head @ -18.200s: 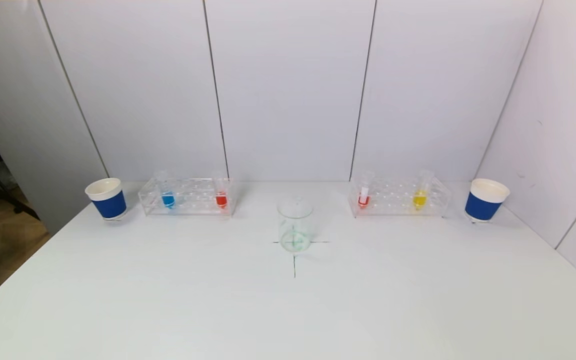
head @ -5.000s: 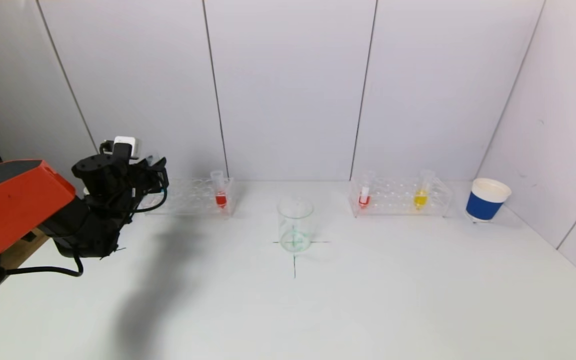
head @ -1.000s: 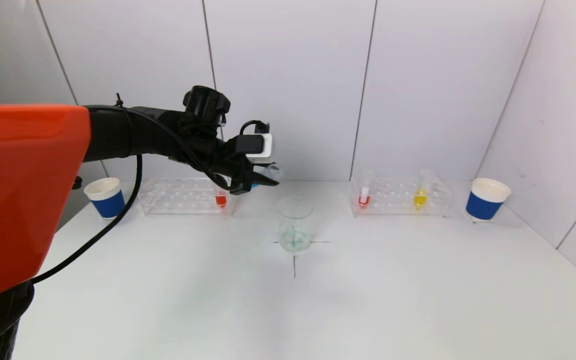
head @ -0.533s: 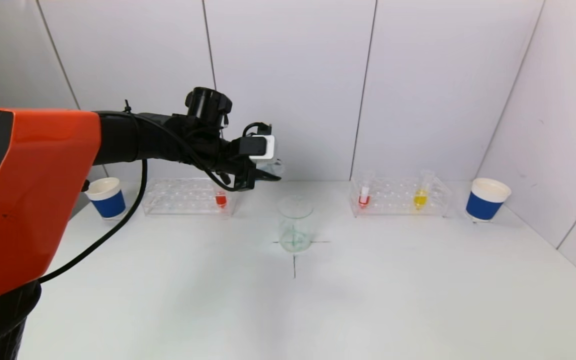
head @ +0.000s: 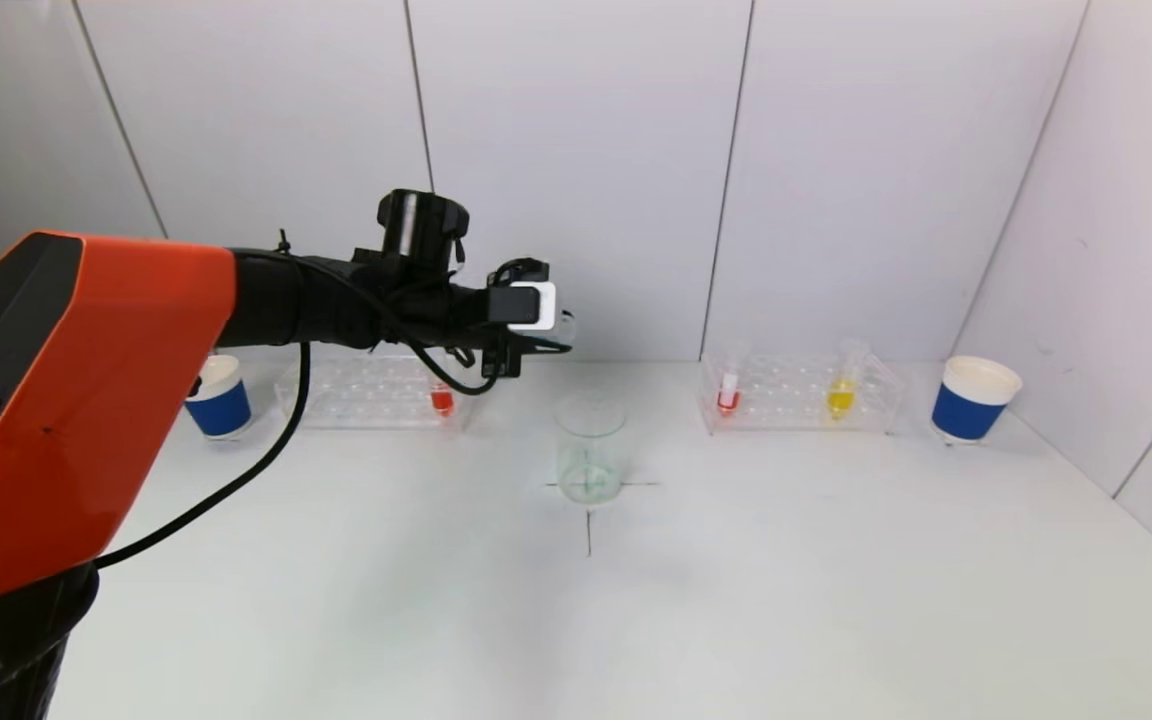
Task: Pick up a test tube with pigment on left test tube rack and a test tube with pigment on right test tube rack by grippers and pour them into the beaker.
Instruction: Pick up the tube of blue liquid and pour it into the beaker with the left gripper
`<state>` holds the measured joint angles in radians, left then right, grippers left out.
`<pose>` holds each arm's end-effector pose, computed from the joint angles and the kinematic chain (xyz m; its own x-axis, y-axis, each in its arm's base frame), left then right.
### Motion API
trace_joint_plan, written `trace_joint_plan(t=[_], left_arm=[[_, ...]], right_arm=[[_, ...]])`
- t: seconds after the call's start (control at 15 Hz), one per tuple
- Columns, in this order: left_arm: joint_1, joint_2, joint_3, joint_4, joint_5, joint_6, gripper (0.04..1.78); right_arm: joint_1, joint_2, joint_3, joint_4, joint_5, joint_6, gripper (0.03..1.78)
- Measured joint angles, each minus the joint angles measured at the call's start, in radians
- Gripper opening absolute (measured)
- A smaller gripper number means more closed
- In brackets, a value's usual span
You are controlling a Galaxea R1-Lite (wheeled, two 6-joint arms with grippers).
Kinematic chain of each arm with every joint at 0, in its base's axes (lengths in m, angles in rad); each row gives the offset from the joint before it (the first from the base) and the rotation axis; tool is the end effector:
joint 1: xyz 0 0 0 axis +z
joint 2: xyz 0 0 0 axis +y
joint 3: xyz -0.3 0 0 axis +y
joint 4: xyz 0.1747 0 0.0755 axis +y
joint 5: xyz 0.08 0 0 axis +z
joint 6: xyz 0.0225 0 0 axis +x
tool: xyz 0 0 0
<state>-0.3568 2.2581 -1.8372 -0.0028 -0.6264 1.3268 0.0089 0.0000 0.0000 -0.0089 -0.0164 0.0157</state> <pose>0.4362 -0.1767 0.1895 0.4890 -0.8079 -0.3289 0.5588 0.0006 0.8293 -0.0228 -0.0006 0.0764 0.9999 -0.0075 0.0089 0.0074 0.9998 0.0158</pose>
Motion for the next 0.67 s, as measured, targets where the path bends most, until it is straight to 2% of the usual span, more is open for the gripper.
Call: trace_joint_plan(t=[0.2, 0.67], left_arm=[[0.0, 0.02, 0.02, -0.091, -0.003, 0.047, 0.45], [0.0, 0.03, 0.116, -0.264, -0.031, 0.055, 0.45]], right_arm=[[0.0, 0.0, 0.0, 0.0, 0.0, 0.0, 1.77], [0.0, 0.0, 0.0, 0.0, 0.0, 0.0, 1.77]])
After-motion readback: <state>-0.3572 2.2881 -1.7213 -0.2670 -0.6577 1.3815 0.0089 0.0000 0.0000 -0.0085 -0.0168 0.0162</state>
